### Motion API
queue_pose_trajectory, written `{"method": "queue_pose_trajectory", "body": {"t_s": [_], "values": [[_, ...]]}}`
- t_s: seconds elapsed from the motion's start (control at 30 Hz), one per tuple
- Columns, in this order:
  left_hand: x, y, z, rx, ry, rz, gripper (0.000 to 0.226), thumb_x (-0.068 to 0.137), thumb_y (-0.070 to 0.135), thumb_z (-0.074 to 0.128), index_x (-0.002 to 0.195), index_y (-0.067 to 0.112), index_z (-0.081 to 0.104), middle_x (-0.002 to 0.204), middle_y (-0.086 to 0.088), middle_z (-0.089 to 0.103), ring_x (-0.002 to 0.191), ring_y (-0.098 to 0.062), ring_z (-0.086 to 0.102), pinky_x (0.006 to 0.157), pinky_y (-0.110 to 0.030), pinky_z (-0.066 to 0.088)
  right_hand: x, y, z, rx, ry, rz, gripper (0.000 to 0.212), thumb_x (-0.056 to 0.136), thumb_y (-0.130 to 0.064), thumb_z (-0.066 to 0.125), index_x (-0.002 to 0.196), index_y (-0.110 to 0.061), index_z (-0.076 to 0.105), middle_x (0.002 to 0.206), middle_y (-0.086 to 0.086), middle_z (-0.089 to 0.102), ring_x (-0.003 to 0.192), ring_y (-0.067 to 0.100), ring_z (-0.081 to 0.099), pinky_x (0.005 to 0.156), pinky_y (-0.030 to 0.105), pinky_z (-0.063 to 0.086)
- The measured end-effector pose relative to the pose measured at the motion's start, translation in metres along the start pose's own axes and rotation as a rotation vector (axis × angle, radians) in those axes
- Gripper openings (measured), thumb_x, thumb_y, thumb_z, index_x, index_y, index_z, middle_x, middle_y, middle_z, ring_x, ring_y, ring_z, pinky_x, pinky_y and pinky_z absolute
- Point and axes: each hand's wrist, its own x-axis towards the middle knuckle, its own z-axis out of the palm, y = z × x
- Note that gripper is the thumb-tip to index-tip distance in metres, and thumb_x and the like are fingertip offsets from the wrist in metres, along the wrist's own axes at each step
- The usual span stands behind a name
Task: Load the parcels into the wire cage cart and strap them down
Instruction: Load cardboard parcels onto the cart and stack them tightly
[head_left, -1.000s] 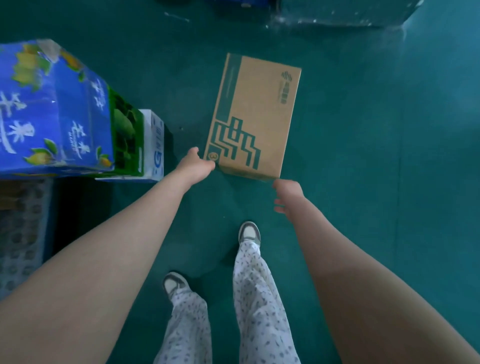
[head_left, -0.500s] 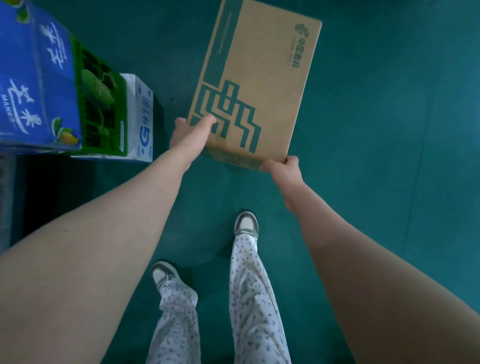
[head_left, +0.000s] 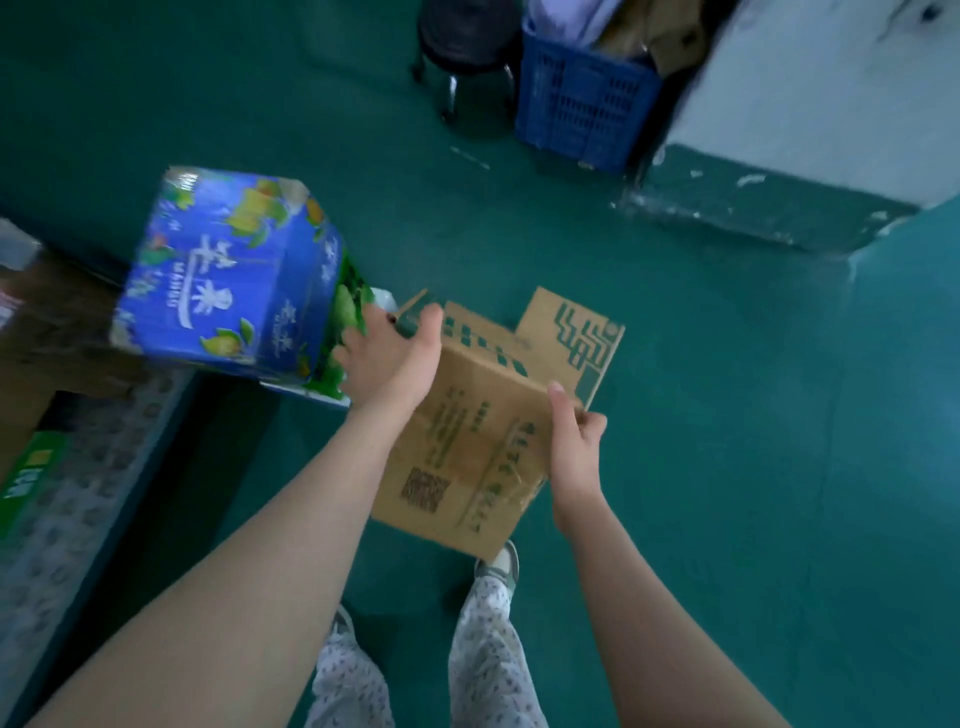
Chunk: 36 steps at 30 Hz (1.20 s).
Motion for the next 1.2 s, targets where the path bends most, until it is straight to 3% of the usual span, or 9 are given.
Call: {"method": "queue_pose_trajectory", "body": {"t_s": [0.1, 0.3, 0.37, 0.5, 0.73, 0.87, 0.97, 1.07, 1.2], "values": [[-0.018, -0.035, -0.041, -0.092, 0.068, -0.137, 0.067, 0.090, 0.056, 0.042, 0.139, 0.011, 0.031, 0.140, -0.021, 0.034, 0.130, -0.036, 0.028, 0.103, -0.043, 0.028, -0.029, -0.015, 0.012, -0.147, -0.110, -0.074, 0.045, 0.092, -0.051, 0.049, 0.117, -0.015, 0.037, 0.117, 0.001, 0.046, 0.105, 0.019, 0.046, 0.092, 0.033, 0.036], [-0.059, -0.108, -0.112, -0.302, 0.148, -0.441, 0.069, 0.092, 0.057, 0.037, 0.143, 0.013, 0.028, 0.144, -0.019, 0.031, 0.132, -0.037, 0.028, 0.102, -0.044, 0.030, -0.097, -0.035, 0.064, -0.510, -0.313, -0.223, 0.057, 0.092, -0.049, 0.049, 0.128, -0.008, 0.035, 0.111, 0.003, 0.045, 0.098, 0.020, 0.045, 0.082, 0.030, 0.034], [-0.070, -0.127, -0.137, -0.336, 0.195, -0.492, 0.070, 0.092, 0.058, 0.037, 0.145, 0.014, 0.026, 0.146, -0.019, 0.030, 0.133, -0.036, 0.027, 0.102, -0.044, 0.030, -0.119, -0.035, 0.087, -0.597, -0.368, -0.264, 0.061, 0.091, -0.051, 0.050, 0.128, -0.006, 0.034, 0.118, 0.007, 0.048, 0.101, 0.022, 0.047, 0.082, 0.031, 0.036], [-0.089, -0.173, -0.190, -0.457, 0.310, -0.566, 0.072, 0.090, 0.059, 0.039, 0.146, 0.016, 0.024, 0.148, -0.015, 0.029, 0.135, -0.034, 0.026, 0.101, -0.045, 0.033, -0.165, -0.029, 0.137, -0.693, -0.487, -0.348, 0.069, 0.089, -0.052, 0.052, 0.135, -0.005, 0.032, 0.133, 0.011, 0.048, 0.120, 0.028, 0.047, 0.094, 0.033, 0.036], [-0.126, -0.268, -0.279, -0.620, 0.541, -0.707, 0.070, 0.090, 0.058, 0.041, 0.144, 0.016, 0.029, 0.145, -0.016, 0.036, 0.132, -0.035, 0.034, 0.103, -0.048, 0.036, -0.260, 0.005, 0.225, -0.832, -0.713, -0.492, 0.077, 0.090, -0.050, 0.051, 0.144, -0.004, 0.021, 0.142, 0.013, 0.041, 0.128, 0.031, 0.042, 0.102, 0.036, 0.034], [-0.141, -0.317, -0.328, -0.646, 0.621, -0.766, 0.061, 0.094, 0.052, 0.036, 0.143, 0.016, 0.031, 0.145, -0.017, 0.035, 0.133, -0.036, 0.032, 0.103, -0.046, 0.036, -0.309, 0.030, 0.267, -0.864, -0.787, -0.511, 0.078, 0.091, -0.049, 0.050, 0.147, -0.005, 0.016, 0.142, 0.015, 0.041, 0.127, 0.032, 0.043, 0.097, 0.034, 0.035], [-0.149, -0.358, -0.363, -0.675, 0.705, -0.799, 0.055, 0.098, 0.049, 0.030, 0.141, 0.015, 0.034, 0.140, -0.019, 0.041, 0.131, -0.036, 0.033, 0.100, -0.044, 0.035, -0.346, 0.051, 0.302, -0.875, -0.864, -0.512, 0.079, 0.091, -0.051, 0.050, 0.147, -0.008, 0.015, 0.144, 0.013, 0.040, 0.126, 0.032, 0.044, 0.103, 0.038, 0.037], [-0.155, -0.402, -0.399, -0.763, 0.772, -0.804, 0.050, 0.097, 0.049, 0.030, 0.135, 0.017, 0.041, 0.133, -0.017, 0.048, 0.123, -0.036, 0.041, 0.096, -0.043, 0.037, -0.385, 0.072, 0.339, -0.877, -0.932, -0.553, 0.078, 0.090, -0.051, 0.050, 0.148, -0.012, 0.015, 0.144, 0.012, 0.040, 0.127, 0.032, 0.044, 0.105, 0.047, 0.039], [-0.169, -0.449, -0.445, -0.854, 0.845, -0.767, 0.042, 0.099, 0.041, 0.033, 0.129, 0.013, 0.045, 0.127, -0.013, 0.053, 0.114, -0.034, 0.049, 0.098, -0.040, 0.040, -0.433, 0.097, 0.382, -0.882, -0.988, -0.622, 0.070, 0.091, -0.048, 0.052, 0.142, -0.010, 0.025, 0.136, 0.011, 0.047, 0.120, 0.029, 0.049, 0.102, 0.046, 0.041]]}}
